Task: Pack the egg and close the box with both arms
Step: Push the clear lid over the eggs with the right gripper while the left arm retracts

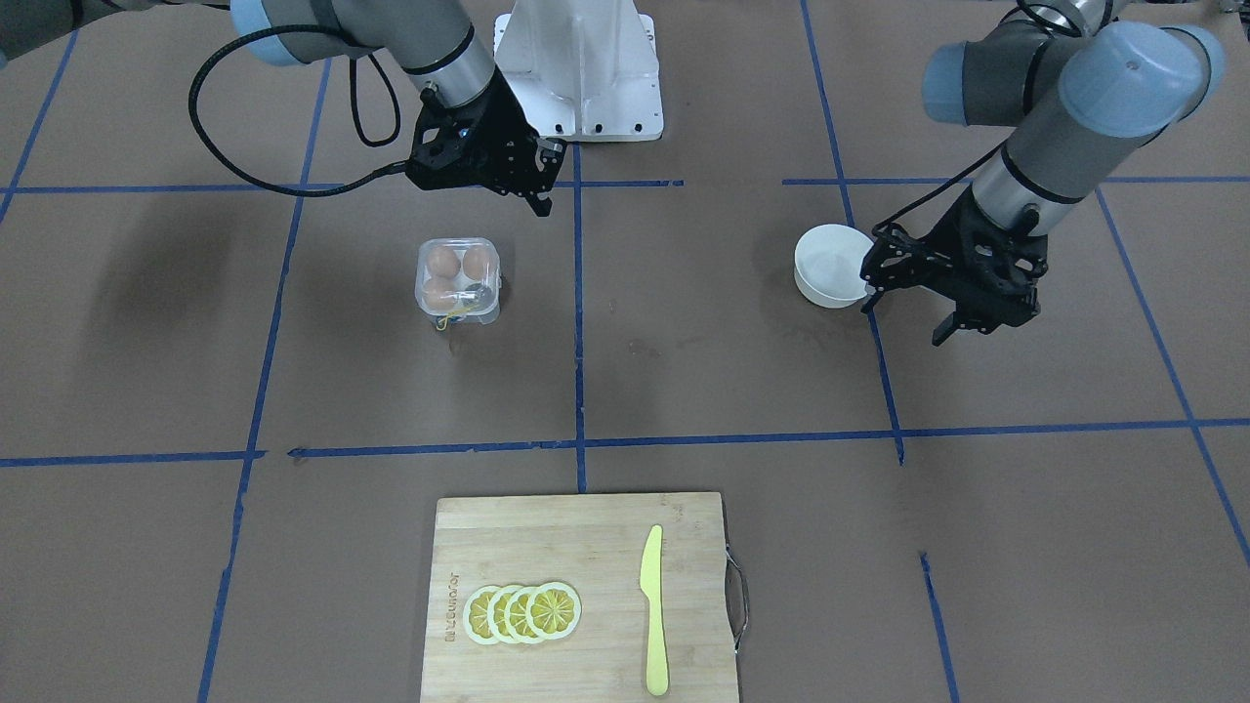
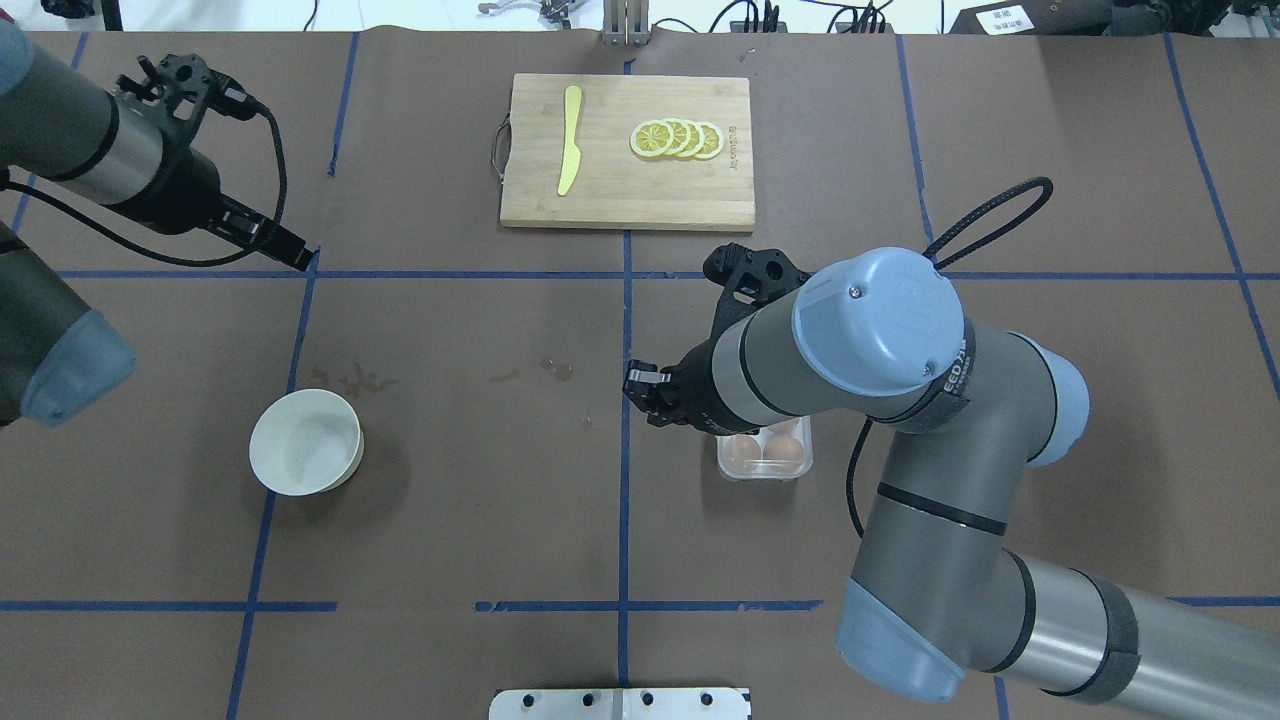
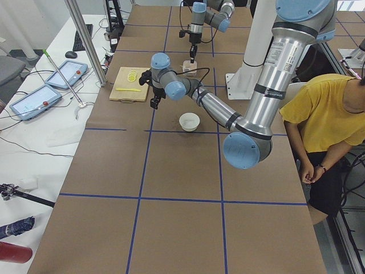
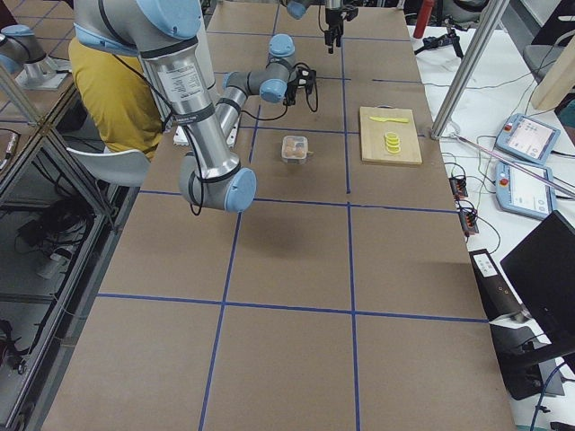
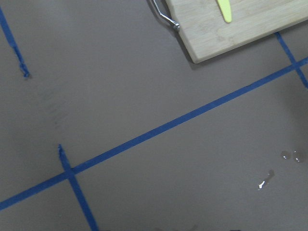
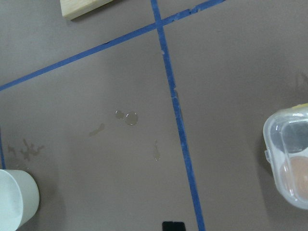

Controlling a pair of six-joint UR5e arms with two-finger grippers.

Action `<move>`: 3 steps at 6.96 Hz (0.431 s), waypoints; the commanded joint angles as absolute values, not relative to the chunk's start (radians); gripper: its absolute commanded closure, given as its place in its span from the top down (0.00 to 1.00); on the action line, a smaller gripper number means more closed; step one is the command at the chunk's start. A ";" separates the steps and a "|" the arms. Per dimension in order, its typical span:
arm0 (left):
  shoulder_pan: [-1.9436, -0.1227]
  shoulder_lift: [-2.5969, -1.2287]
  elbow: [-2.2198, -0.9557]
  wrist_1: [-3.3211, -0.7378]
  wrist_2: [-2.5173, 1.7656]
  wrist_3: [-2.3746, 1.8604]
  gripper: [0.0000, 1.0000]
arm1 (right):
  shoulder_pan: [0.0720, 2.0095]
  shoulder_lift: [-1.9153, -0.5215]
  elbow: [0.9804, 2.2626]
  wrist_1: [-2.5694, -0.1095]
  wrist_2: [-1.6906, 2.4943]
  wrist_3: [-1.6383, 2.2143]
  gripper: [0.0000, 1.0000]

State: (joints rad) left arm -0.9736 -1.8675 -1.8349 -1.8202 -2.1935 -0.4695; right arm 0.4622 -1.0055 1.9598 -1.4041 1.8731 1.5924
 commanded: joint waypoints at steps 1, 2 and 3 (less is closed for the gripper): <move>-1.037 -1.766 -1.908 -1.821 -2.195 -0.431 0.86 | 0.451 -0.979 1.977 -1.439 1.868 1.628 0.00; -1.073 -1.720 -1.931 -1.822 -2.203 -0.430 0.86 | 0.451 -0.985 1.973 -1.440 1.868 1.626 0.08; -1.119 -1.680 -1.933 -1.821 -2.203 -0.340 0.86 | 0.462 -1.008 1.979 -1.445 1.867 1.625 0.99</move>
